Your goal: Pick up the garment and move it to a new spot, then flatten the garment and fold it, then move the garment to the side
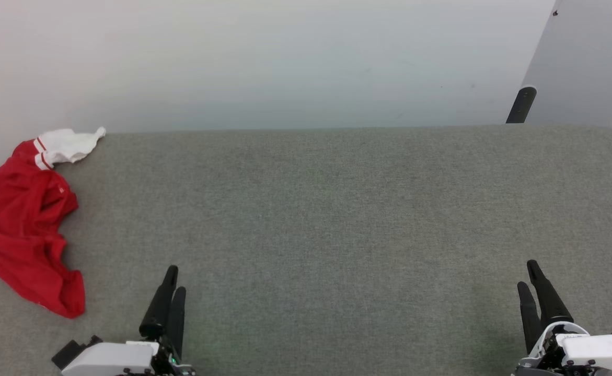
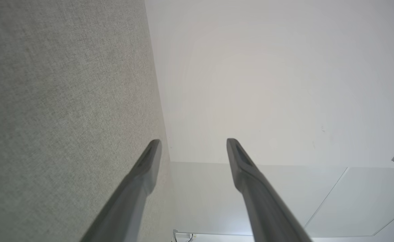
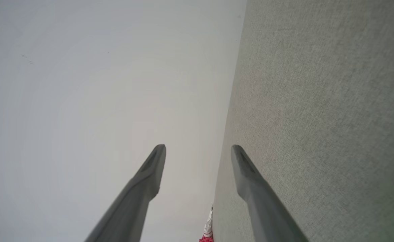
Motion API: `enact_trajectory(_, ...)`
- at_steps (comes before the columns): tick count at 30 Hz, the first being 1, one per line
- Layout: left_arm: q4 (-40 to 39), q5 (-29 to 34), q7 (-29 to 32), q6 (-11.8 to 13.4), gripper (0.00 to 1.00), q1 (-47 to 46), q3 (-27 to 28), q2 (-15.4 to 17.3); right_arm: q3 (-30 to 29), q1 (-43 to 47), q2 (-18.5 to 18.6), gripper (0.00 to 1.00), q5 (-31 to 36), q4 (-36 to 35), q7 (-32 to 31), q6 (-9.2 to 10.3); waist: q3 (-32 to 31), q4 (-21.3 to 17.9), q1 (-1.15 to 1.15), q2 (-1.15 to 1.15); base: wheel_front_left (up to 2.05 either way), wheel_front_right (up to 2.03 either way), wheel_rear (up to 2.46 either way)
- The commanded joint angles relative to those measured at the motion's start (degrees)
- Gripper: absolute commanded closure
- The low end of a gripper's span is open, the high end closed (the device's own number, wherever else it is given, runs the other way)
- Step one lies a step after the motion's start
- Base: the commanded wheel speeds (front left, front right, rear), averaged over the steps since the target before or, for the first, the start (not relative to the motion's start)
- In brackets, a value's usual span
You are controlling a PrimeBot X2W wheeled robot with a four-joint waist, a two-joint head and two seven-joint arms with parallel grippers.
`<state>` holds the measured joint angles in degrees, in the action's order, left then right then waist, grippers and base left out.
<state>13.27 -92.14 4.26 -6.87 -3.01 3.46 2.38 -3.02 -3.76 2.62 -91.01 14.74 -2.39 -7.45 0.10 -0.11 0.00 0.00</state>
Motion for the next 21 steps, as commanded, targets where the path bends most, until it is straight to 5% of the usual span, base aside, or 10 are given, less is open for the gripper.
enact_trajectory(1, -1.40, 0.63, -0.34, 0.25, 0.00, -0.83, -0.44, 0.59, 0.55, -0.90, 0.37, 0.00, 1.00, -1.08, 0.59, -0.02, -0.02, 0.00, 0.00, 0.00, 0.00, 0.00, 0.00)
enact_trajectory(11, -2.42, 5.69, -3.06, 1.21, 0.00, -0.85, -3.13, 2.24, 2.21, -1.10, 0.92, 0.00, 6.93, -0.59, 3.19, -0.02, -0.13, 0.03, 0.00, 0.00, 0.00, 0.00, 0.00)
enact_trajectory(21, -1.78, 14.72, -6.64, 2.59, 0.00, -1.22, -6.63, 4.66, 1.63, -1.45, 0.73, 0.00, 20.51, 0.66, 5.47, -0.03, -0.26, 0.11, 0.00, 0.00, 0.00, 0.00, 0.00)
